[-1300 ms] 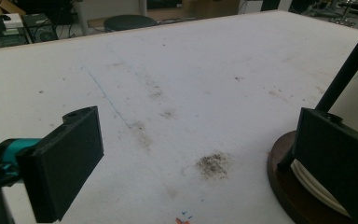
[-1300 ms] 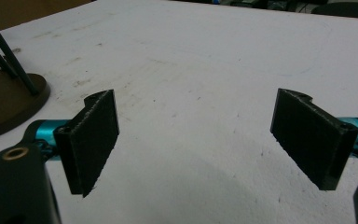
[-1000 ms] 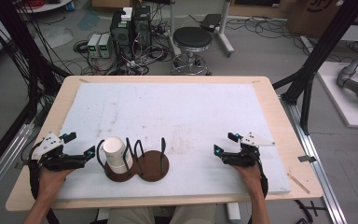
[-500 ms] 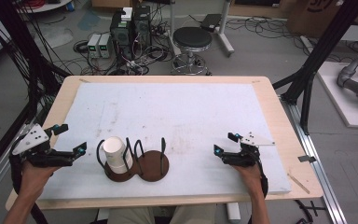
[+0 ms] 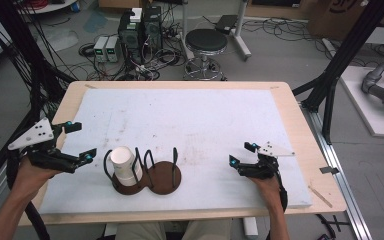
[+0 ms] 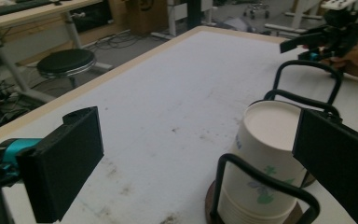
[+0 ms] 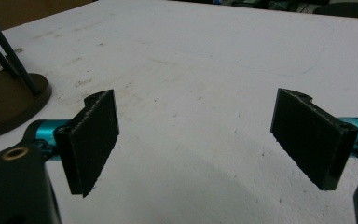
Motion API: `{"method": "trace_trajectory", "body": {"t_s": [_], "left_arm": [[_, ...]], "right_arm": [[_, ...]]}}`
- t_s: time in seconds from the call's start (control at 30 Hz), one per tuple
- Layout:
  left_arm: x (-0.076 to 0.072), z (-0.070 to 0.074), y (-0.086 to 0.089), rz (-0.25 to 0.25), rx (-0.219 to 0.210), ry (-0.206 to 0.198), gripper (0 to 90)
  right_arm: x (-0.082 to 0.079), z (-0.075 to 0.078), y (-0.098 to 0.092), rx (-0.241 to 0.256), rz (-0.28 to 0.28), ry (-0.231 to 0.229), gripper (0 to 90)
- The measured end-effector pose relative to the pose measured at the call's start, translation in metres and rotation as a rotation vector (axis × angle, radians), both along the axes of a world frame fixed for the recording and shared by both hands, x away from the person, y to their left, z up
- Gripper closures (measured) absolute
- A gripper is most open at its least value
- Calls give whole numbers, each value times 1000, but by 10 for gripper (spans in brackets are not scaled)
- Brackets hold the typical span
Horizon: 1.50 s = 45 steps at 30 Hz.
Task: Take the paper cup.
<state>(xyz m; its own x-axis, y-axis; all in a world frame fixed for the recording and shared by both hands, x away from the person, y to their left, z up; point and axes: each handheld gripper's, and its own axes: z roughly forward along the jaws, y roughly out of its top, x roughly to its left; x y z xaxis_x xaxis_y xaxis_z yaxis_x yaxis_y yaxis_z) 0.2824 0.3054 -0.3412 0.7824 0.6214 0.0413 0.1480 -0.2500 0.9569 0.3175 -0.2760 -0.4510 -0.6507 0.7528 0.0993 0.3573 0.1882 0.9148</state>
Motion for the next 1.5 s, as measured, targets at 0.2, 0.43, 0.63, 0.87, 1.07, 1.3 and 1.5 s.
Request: {"method": "trace_trajectory", "body": {"t_s": [0.2,0.43,0.63,0.87,1.07,1.3,1.5], "left_arm": [[6,15,-8,-111,35,2,17],[12,27,-17,-213,93,17,18],[20,36,-30,-291,169,39,18],[25,38,-46,-352,270,68,18],[27,35,-59,-379,353,94,18],[32,37,-76,-427,491,137,18],[33,36,-87,-453,570,140,18]], "right_arm": [[0,0,0,-8,1,-2,155],[0,0,0,1,-3,2,155],[0,0,1,-3,-4,2,155],[0,0,1,-3,-2,0,155],[0,0,1,-5,-1,3,155],[-1,0,1,-7,0,-1,155],[0,0,1,-9,-1,-9,155]]}}
